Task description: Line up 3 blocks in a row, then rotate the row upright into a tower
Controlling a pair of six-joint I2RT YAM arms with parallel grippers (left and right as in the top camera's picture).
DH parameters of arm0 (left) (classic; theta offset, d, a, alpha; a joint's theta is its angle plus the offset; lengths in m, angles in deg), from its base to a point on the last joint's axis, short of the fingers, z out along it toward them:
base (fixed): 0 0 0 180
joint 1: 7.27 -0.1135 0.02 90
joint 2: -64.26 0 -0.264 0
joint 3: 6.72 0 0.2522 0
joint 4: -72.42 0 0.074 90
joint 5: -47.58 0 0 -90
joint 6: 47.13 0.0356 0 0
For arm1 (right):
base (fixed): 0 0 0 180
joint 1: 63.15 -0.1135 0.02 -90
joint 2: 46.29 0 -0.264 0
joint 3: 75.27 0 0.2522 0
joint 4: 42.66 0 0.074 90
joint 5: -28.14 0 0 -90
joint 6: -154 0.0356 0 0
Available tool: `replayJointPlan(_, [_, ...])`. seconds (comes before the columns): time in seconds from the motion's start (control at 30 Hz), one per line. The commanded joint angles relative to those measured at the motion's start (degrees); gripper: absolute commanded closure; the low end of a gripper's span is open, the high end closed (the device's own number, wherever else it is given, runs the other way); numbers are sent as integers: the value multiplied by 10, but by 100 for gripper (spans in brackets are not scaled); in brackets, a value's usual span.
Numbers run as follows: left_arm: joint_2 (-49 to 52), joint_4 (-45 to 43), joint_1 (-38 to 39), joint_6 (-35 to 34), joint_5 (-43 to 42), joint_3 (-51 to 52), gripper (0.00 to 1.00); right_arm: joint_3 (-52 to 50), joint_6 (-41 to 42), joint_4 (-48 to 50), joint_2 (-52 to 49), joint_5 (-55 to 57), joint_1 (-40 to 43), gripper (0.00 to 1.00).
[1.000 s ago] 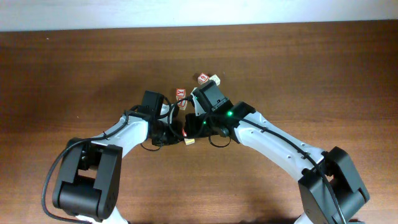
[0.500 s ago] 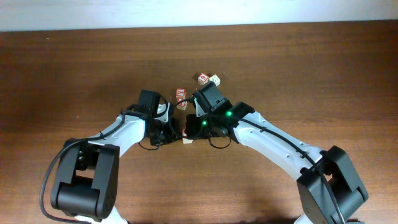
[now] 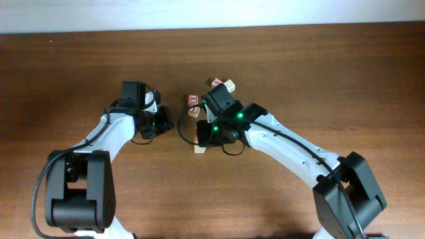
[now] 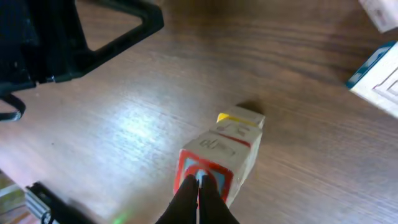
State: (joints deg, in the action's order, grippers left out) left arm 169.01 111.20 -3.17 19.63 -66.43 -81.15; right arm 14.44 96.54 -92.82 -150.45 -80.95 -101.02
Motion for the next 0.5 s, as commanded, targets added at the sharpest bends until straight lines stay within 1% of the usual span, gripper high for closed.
replayJointPlan(0.0, [-6,1,-2,-3,14,-10,100,20,-12,-3,-12,18,-4,95])
replayJointPlan(0.13, [-6,1,-2,-3,14,-10,100,26,-12,-5,-10,17,-4,95])
replayJointPlan(0.2, [-7,4,-5,23,14,-18,100,67,-39,-39,6,20,-3,96])
replayJointPlan(0.23, [-14,13,-10,24,14,-32,100,97,-54,-66,20,30,-3,95])
replayJointPlan(0.3, [-52,36,-25,79,14,-67,100,150,-77,-124,39,63,-3,95])
replayJointPlan(0.37, [-132,42,-35,146,14,-90,100,221,-97,-213,69,142,-3,95])
replayJointPlan(0.4, [-182,41,-43,176,14,-91,98,249,-98,-254,87,186,-3,94])
replayJointPlan(0.43, [-207,40,-49,185,14,-91,94,262,-98,-278,102,220,-3,95])
replayJointPlan(0.47, [-259,30,-63,191,25,-91,83,276,-98,-307,130,267,-3,83])
